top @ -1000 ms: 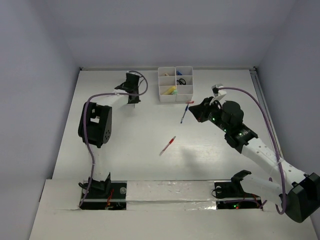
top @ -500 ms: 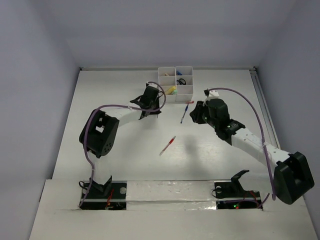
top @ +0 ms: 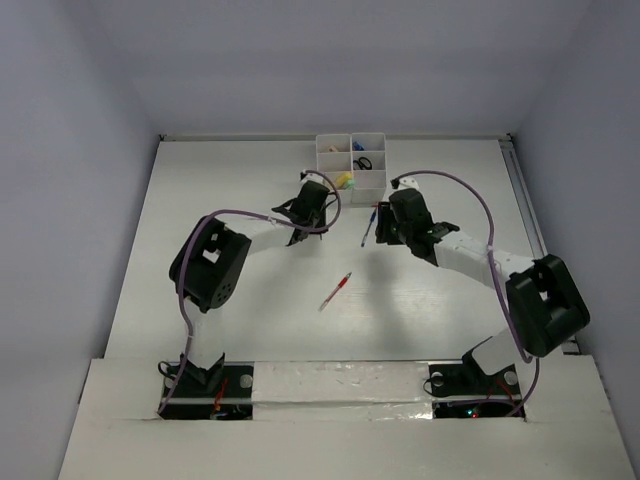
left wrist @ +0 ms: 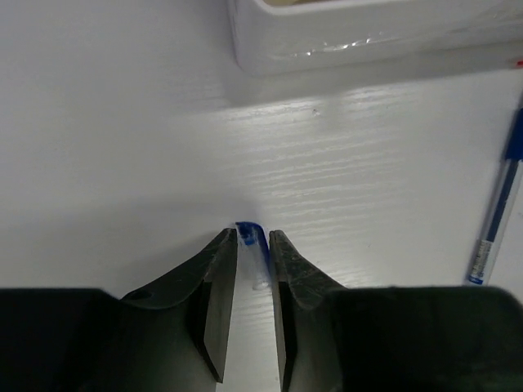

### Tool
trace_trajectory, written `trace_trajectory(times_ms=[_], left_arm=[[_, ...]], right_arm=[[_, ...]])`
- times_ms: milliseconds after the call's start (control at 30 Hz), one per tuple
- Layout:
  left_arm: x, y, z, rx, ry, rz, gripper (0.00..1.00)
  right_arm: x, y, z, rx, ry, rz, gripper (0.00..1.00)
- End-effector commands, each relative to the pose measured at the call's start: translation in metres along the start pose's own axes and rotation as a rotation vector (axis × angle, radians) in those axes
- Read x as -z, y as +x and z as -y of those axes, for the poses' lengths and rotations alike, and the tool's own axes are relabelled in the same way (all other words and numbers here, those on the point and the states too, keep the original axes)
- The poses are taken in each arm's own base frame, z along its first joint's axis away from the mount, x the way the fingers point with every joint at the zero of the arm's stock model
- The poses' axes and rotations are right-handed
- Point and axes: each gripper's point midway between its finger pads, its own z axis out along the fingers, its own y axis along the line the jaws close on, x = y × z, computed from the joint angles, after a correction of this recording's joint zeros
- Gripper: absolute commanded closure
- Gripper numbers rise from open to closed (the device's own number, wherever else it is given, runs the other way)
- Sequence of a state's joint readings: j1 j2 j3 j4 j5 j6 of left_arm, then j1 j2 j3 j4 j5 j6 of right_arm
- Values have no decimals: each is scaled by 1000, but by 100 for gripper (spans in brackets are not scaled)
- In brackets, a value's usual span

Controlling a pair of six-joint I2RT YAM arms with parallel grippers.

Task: Sort the stationery into containers
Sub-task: Place the pen cap at the center of the board, then pick up the pen from the center of the board.

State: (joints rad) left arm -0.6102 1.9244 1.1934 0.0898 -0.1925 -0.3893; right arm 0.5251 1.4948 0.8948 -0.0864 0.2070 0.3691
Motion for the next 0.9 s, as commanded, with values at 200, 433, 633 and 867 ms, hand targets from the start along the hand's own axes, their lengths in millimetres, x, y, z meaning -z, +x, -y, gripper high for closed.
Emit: trace_trajectory(times_ms=[200, 433, 633, 867], left_arm=[[-1, 10, -4, -27, -21, 30, 70], [28, -13, 1, 16, 36, 131, 56], [71, -31, 17, 54, 125, 235, 48], [134, -22, 42, 125, 365, 330, 48]], right_arm=[[-39, -26, 2, -8, 63, -4, 50], [-77, -23, 7, 0, 115, -73, 62], [-99, -25, 13, -2, 147, -106, 68], [-115, -6, 12, -14, 148, -166, 73]])
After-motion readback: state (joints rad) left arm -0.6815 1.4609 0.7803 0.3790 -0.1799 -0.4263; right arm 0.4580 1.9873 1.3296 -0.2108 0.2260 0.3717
